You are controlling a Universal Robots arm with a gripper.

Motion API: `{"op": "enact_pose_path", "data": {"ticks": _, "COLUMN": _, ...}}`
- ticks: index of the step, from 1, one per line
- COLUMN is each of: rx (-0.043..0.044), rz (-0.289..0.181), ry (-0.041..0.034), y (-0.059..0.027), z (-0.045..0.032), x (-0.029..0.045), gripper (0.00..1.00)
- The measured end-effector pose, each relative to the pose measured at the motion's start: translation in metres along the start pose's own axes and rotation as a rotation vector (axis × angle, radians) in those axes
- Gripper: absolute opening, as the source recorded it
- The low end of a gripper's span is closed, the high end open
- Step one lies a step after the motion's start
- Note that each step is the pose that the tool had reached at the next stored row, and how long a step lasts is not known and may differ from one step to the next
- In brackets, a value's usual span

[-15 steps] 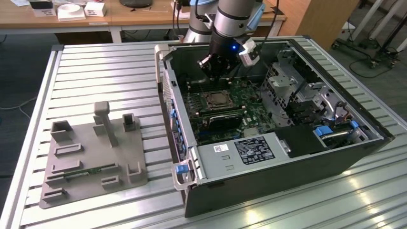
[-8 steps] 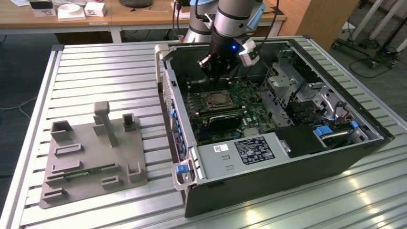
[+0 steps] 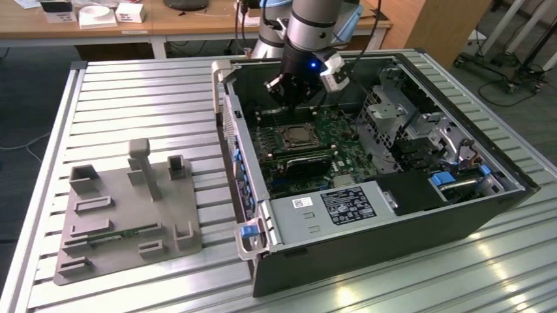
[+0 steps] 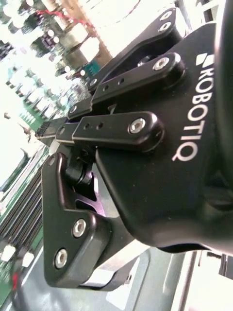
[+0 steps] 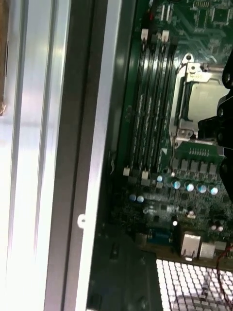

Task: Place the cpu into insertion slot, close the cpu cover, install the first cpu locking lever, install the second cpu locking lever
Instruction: 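Install the first cpu locking lever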

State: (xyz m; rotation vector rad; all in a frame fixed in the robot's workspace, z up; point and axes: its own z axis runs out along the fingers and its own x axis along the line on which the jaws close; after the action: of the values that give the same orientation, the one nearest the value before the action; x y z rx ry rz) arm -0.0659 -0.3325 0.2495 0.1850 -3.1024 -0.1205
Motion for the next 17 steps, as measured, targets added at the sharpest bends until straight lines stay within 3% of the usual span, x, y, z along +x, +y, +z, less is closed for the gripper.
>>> {"op": "enact_pose_path", "data": {"ticks": 6, "rx": -0.0019, "rz": 0.0, "ry": -0.0006, "y": 0.0026, "z": -0.0014, "x": 0.0204, "gripper": 0.1}}
{"op": "enact_pose_path", "data": {"ticks": 14, "rx": -0.0019, "rz": 0.001, "ry": -0.0007, "y": 0.003, "z": -0.0013, "x": 0.024, "gripper": 0.1}}
{"op": "enact_pose_path", "data": {"ticks": 17, "rx": -0.002, "rz": 0.005, "ry": -0.0009, "y": 0.0038, "z": -0.0011, "x": 0.0313, "gripper": 0.1}}
